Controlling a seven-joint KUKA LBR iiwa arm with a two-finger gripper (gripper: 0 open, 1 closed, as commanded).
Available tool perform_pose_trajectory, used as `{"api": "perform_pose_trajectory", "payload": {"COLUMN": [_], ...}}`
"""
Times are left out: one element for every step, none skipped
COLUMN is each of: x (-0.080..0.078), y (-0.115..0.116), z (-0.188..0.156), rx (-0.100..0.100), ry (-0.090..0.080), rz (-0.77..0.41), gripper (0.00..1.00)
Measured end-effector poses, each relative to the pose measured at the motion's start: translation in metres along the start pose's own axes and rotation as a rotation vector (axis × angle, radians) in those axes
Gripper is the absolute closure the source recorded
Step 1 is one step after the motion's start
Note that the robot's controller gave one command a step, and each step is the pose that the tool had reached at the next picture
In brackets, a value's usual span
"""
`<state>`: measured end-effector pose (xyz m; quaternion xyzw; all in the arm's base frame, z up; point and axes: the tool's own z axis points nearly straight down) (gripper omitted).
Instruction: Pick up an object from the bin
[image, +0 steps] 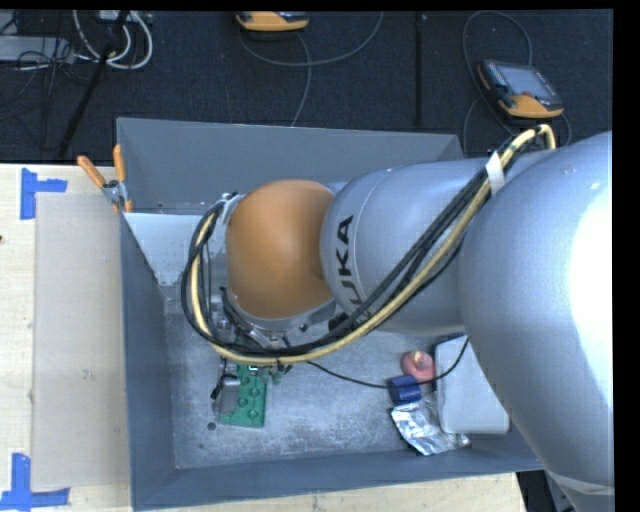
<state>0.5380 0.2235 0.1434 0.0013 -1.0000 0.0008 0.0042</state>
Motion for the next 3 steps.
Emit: {"api": "perform_pose_trajectory", "payload": {"x": [0.035,0.033,0.039], "y": [-0.055,-0.054,-0.053], "z": [0.071,0.069,-0.106], "rx": [0.001,-0.002,-0.002], "ry": [-0.003,-0.010,-0.017], "rz": [-0.278,-0.275,-0.222], "gripper": [0.00,1.00,1.00]}}
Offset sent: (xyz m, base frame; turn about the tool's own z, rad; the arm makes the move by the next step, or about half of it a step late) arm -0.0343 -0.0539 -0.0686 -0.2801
